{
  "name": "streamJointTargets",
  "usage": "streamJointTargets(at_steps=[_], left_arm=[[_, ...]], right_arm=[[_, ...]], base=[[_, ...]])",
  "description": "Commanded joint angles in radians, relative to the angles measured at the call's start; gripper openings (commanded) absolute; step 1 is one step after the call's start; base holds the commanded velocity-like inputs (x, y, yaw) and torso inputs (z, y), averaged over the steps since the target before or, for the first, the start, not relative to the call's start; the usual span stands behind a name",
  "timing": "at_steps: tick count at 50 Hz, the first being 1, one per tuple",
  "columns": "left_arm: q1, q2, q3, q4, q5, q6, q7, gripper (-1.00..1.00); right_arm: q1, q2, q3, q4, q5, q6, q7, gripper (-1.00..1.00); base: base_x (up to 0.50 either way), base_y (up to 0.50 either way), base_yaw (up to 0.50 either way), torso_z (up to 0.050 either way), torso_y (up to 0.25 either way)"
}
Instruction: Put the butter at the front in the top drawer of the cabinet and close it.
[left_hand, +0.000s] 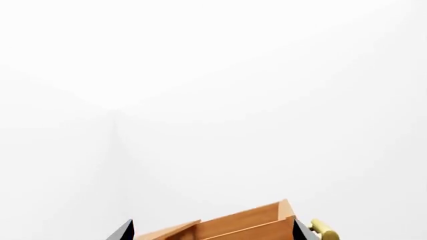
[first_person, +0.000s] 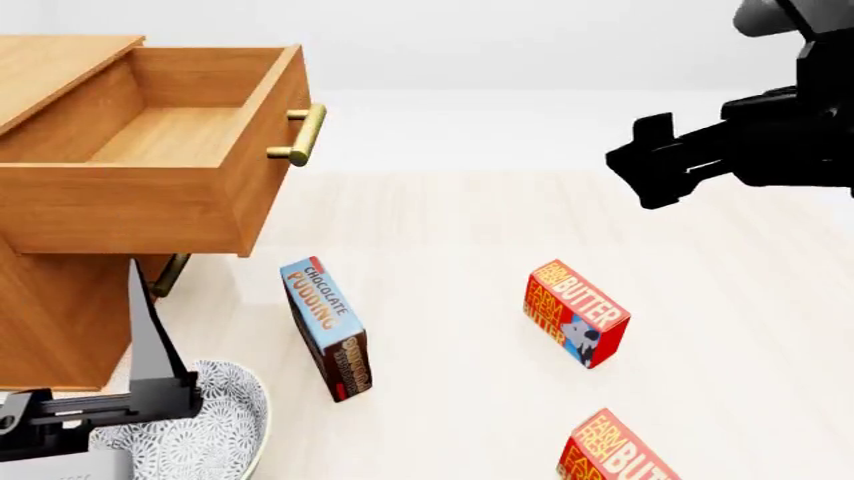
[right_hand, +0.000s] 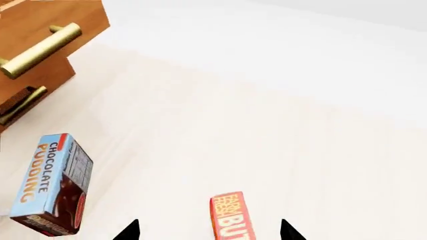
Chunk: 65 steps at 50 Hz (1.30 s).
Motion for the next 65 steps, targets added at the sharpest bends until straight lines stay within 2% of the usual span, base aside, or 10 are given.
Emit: streamJointTargets(at_steps=[1,12,25,40,65], left_arm=[[0.006,0.006,0.006,-0.005,-0.001,0.0,0.003,1.0],[-0.034,0.027,0.039,-0.044,0.0,0.002,0.022,1.0],[-0.072,0.05,0.064,-0.084,0.001,0.009,0.038,1.0],[-0.065,0.048,0.058,-0.071,-0.002,0.01,0.037,1.0],[-0.102,0.059,0.069,-0.1,-0.015,0.008,0.057,1.0]], right_arm=[[0.098,-0.079,-0.236,0.21,-0.267,-0.032,-0.269,1.0],[0.103,-0.143,-0.528,0.301,-0.575,-0.284,-0.573,1.0],[0.062,-0.244,-0.689,0.493,-0.751,-0.502,-0.765,1.0],[-0.014,-0.282,-0.68,0.54,-0.745,-0.586,-0.806,1.0],[-0.099,-0.261,-0.639,0.492,-0.681,-0.572,-0.784,1.0]], base=[[0.0,0.0,0.0,0.0,0.0],[0.0,0.0,0.0,0.0,0.0],[0.0,0.0,0.0,0.0,0.0],[0.0,0.0,0.0,0.0,0.0],[0.0,0.0,0.0,0.0,0.0]])
